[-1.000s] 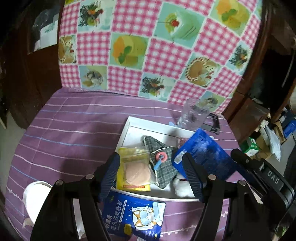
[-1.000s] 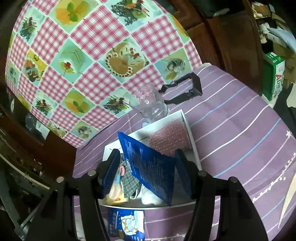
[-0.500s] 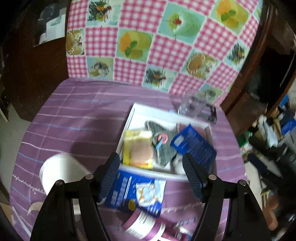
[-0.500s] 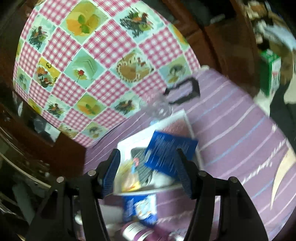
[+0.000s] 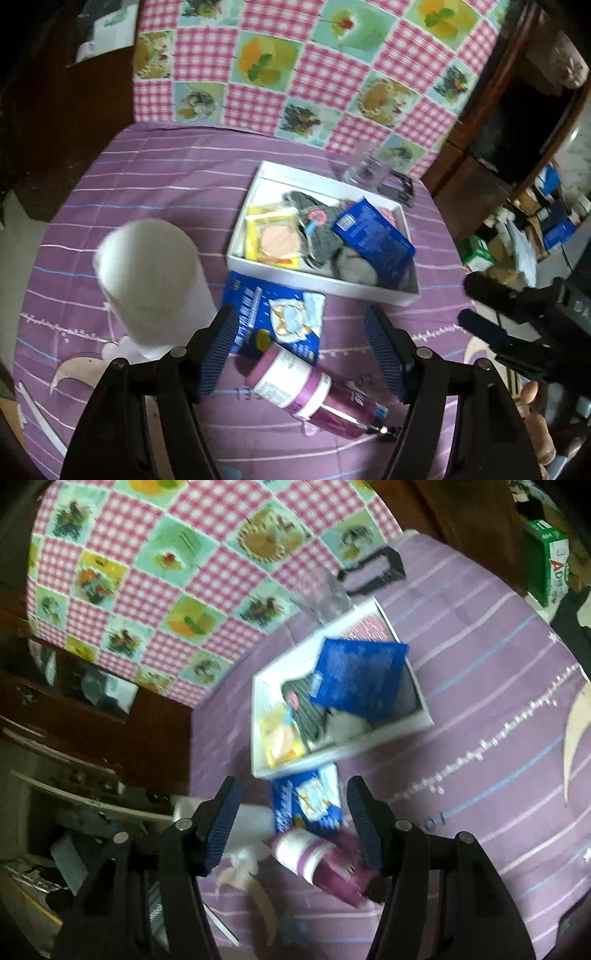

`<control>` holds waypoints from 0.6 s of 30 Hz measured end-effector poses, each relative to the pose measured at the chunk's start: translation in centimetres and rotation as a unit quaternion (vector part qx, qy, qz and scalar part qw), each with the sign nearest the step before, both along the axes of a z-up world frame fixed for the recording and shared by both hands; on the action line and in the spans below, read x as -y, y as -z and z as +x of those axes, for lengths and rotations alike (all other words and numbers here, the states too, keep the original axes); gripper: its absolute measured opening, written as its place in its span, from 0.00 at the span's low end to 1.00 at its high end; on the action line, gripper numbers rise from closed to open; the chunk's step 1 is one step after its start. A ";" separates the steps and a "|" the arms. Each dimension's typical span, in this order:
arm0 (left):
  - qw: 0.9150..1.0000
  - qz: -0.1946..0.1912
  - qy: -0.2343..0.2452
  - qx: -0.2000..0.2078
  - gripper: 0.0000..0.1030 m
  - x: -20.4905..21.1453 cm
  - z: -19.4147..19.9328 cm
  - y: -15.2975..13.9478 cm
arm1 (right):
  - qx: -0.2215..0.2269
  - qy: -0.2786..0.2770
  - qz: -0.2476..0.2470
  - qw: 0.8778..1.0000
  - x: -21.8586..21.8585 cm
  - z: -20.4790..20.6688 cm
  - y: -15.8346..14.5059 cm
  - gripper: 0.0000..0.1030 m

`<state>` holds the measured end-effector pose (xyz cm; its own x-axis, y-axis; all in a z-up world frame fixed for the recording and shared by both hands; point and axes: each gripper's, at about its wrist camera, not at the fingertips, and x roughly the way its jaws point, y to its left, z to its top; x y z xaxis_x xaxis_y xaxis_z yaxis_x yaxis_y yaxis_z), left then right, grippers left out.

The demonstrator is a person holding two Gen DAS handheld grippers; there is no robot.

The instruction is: Organize soft objects

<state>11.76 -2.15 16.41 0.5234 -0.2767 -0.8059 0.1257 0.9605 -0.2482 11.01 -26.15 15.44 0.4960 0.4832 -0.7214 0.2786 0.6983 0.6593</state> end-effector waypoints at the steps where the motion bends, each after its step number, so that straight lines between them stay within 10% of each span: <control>1: 1.000 0.006 0.009 -0.002 0.69 0.3 0.1 0.1 | -0.016 -0.002 -0.005 1.000 0.0 0.0 0.4 0.59; 11: 0.994 0.034 0.027 -0.101 0.67 1.7 3.1 5.8 | -0.140 -0.056 -0.065 0.986 -1.4 0.2 6.5 0.37; 18: 0.986 0.040 0.056 -0.149 0.17 4.3 4.7 10.2 | -0.134 -0.058 -0.098 0.984 -0.4 -1.0 6.2 0.36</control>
<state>16.48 -6.42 6.17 0.2288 -0.2488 -0.9411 0.1656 0.9626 -0.2142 10.02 -25.70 9.28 0.2250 0.3643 -0.9037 0.3341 0.8424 0.4228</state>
